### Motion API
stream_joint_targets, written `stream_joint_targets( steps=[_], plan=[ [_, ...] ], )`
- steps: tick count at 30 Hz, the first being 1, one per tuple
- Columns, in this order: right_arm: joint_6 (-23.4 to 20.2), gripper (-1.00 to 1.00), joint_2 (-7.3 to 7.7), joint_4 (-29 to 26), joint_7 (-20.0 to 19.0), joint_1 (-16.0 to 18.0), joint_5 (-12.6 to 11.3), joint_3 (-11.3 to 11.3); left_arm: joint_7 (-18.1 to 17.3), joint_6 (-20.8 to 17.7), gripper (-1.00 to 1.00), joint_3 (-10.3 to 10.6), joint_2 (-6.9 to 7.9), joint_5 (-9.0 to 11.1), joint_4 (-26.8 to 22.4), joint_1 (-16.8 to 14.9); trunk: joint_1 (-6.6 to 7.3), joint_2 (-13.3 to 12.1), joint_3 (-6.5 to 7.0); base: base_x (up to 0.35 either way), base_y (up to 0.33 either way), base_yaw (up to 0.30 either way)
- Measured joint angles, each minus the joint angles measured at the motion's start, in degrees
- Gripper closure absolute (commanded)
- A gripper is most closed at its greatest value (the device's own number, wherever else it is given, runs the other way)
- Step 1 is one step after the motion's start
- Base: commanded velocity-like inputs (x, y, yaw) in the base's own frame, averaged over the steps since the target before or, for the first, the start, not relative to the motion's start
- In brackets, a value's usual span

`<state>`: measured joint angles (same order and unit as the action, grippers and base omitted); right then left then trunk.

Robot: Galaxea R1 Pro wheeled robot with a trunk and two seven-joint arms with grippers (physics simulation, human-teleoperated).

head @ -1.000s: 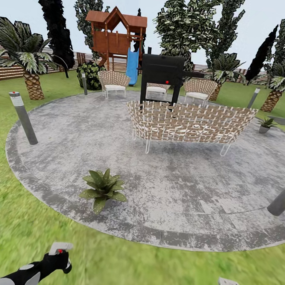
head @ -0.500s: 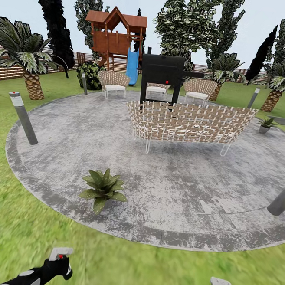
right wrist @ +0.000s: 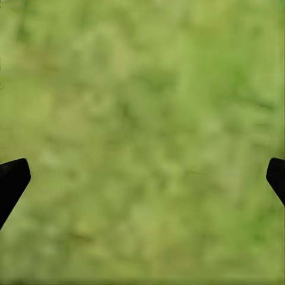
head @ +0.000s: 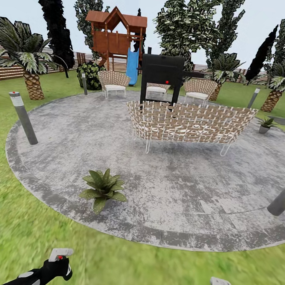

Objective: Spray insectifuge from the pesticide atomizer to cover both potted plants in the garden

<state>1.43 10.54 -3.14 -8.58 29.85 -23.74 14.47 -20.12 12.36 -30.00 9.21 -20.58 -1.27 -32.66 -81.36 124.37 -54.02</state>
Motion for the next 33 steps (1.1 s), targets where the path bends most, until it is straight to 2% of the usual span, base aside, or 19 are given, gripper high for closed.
stream_joint_targets(
  steps=[27, 33],
  plan=[
    [0.0, -1.0, -0.01, 0.0, 0.0, 0.0, 0.0, 0.0, 0.0, 0.8, 1.0, 0.1, -0.1, 0.0, 0.0, 0.5, 0.0, 0.0, 0.0, 0.0, 0.0, 0.0],
    [0.0, -1.0, -0.23, 0.0, 0.0, 0.0, 0.0, 0.0, -0.1, 0.8, 1.0, 0.1, -1.47, 0.0, 0.0, 0.5, 0.0, 0.0, 0.0, 0.0, 0.0, 0.0]
  ],
)
